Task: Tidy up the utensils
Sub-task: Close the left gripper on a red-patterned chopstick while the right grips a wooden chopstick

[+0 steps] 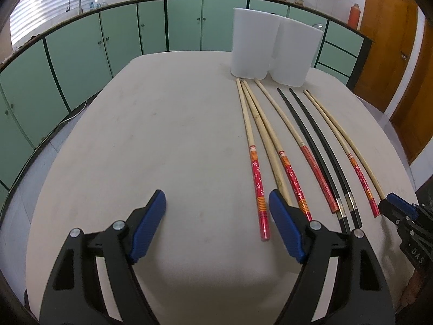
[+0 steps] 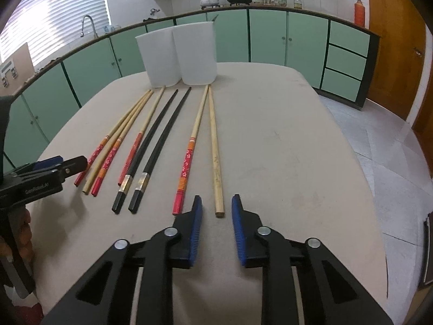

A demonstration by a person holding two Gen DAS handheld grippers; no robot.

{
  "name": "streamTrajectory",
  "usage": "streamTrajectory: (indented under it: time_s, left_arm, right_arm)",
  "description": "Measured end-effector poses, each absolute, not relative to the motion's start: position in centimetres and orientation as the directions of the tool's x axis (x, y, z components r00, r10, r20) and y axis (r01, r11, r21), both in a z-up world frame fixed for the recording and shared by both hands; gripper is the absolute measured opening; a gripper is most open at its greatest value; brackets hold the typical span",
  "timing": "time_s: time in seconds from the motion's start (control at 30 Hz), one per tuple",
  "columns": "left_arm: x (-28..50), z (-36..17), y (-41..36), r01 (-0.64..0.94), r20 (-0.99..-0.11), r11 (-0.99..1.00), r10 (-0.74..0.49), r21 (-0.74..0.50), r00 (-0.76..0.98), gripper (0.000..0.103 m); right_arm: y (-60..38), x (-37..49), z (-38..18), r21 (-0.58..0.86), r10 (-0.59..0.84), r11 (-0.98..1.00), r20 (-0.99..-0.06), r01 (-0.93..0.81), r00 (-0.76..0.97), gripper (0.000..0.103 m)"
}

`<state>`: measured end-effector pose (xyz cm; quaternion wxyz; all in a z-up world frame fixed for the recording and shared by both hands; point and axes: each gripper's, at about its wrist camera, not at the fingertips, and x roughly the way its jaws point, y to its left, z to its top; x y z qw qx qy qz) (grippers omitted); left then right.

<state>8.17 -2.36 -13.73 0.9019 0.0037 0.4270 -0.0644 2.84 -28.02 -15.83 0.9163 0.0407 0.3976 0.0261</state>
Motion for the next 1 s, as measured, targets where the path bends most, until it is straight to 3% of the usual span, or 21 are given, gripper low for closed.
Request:
streamTrajectory:
  time_s: [0.23, 0.73, 0.93, 1.0]
  left_arm:
    - [8.1, -13.8, -2.5, 0.139, -0.775, 0.989, -0.119, -0.04, 0.621, 0.071]
    - [7.6, -13.9, -3.0, 0.167, -0.779, 0.985, -0.134, -0.039, 0.612, 0.055]
    - [7.5, -13.8, -3.3, 0.174, -0.777, 0.985, -0.124, -0.019, 0.617, 0.028]
    - [7.5, -13.8, -3.4, 0.181, -0.776, 0.983, -0.136, -0.028, 0.616, 0.007]
  right_arm:
    - [-27.8, 3.0, -15.9, 0.097, 0.078, 0.995, -0.724, -0.011, 0.685, 0.014]
    - [-28.0, 3.1, -16.0, 0.097, 0.077, 0.995, -0.723, -0.009, 0.686, 0.011]
    - [-28.1, 3.3, -16.0, 0.1, 0.074, 0.995, -0.723, -0.002, 0.687, 0.008]
    - [-28.1, 3.3, -16.0, 0.101, 0.075, 0.995, -0.723, -0.002, 0.687, 0.008]
